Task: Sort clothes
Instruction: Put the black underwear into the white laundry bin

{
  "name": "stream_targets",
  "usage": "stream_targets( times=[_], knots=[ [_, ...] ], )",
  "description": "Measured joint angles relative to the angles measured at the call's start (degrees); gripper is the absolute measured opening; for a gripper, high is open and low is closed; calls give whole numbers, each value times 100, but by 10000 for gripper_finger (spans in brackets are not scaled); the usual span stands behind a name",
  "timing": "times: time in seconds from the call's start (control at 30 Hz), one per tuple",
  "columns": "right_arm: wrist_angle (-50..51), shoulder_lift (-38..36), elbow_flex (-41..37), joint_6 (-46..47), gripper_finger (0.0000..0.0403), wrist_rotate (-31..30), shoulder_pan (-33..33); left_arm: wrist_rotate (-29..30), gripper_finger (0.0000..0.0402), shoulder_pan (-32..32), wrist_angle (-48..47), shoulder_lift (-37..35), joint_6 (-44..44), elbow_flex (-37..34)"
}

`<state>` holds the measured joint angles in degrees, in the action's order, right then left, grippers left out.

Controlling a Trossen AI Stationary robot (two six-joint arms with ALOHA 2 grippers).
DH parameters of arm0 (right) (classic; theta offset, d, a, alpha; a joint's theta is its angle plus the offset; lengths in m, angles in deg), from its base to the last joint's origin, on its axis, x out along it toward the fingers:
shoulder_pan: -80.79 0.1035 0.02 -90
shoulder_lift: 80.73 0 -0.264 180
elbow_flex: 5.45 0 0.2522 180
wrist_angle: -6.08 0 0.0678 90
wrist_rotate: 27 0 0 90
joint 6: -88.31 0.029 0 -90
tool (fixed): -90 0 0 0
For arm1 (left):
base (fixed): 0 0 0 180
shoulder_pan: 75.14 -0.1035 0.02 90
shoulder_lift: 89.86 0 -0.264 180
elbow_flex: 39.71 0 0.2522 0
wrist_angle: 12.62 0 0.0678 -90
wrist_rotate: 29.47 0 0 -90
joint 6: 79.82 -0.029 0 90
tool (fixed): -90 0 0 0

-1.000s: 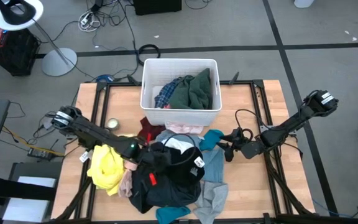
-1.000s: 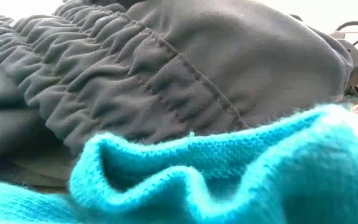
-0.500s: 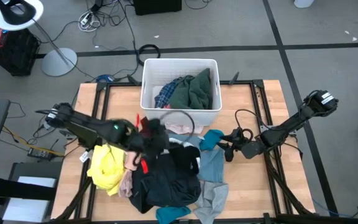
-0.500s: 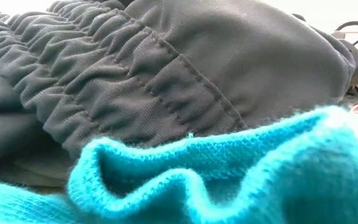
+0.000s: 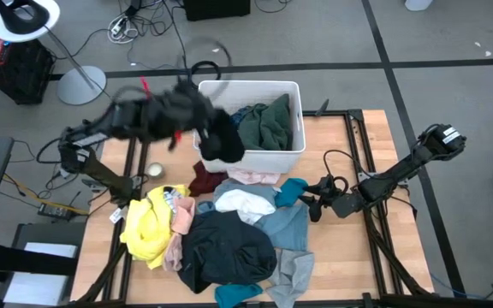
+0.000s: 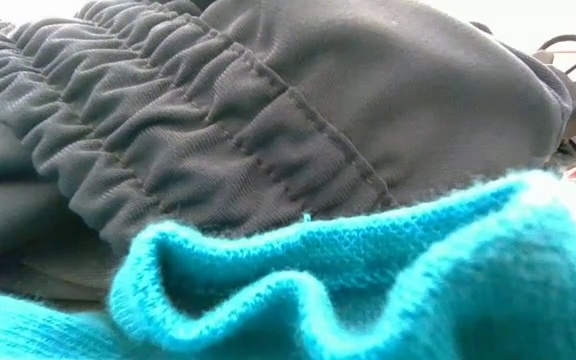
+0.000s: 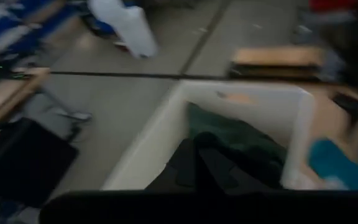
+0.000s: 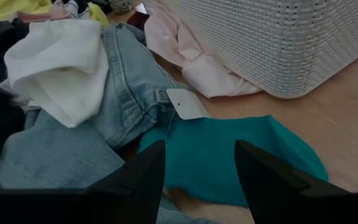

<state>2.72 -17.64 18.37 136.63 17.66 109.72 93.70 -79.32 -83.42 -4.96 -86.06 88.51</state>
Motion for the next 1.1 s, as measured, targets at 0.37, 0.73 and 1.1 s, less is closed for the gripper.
stream_targets(
  times=[0.37,0.73,1.1],
  knots=[
    [2,0,0,-93,194,29,-105,-605,1,-1690,211,1,-157,-301],
    [4,0,0,-187,194,42,-107,-2605,42,-2103,1764,40,-54,-2788],
    [9,0,0,-194,194,49,-107,-2772,165,-2211,2257,3,529,-4263]
  ],
)
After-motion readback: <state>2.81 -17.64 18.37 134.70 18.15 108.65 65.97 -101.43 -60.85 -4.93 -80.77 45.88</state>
